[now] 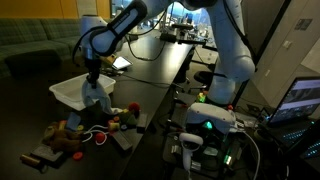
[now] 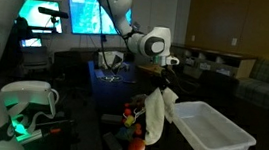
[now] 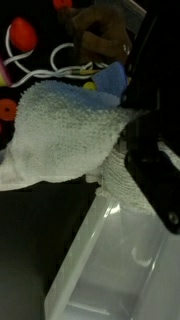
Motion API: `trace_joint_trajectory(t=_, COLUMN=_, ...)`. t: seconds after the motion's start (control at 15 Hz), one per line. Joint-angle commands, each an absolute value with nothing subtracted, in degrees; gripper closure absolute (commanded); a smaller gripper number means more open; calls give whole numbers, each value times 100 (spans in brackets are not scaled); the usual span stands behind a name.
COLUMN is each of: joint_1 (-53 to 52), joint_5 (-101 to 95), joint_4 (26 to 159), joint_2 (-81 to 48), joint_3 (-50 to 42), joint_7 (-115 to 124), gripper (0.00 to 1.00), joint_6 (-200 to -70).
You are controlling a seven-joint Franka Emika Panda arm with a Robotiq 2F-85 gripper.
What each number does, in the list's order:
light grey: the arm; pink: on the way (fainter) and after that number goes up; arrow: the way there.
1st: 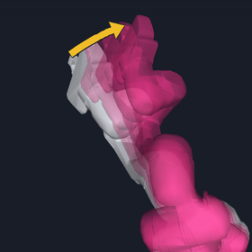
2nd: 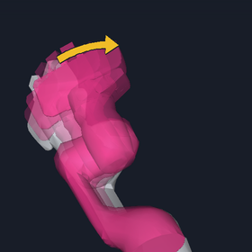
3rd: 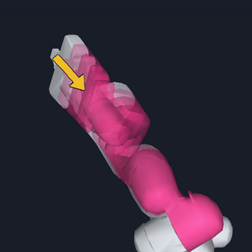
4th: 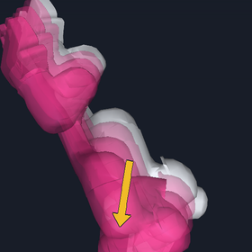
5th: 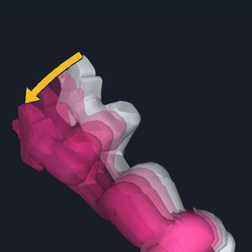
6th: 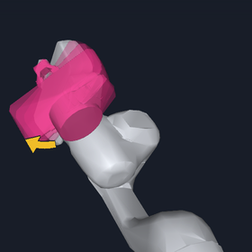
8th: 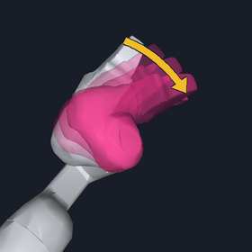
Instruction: Use the towel to sweep the things on the table to the left and then put the towel in the white bin
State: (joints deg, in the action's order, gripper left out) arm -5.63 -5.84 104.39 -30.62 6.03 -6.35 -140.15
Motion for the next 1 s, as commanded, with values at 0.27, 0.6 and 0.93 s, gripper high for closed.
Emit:
trace_joint_trajectory(t=0.27, joint_1=292, joint_5=-495, joint_4=12583, joint_2=-1040, joint_3=113, joint_7=-1007, gripper=88, joint_6=-14195)
trace_joint_trajectory(t=0.6, joint_1=606, joint_5=-1211, joint_4=13134, joint_2=-424, joint_3=-645, joint_7=-657, gripper=88, joint_6=-14182)
trace_joint_trajectory(t=0.93, joint_1=799, joint_5=-2162, joint_4=13523, joint_2=21, joint_3=-1012, joint_7=-122, gripper=88, joint_6=-13944)
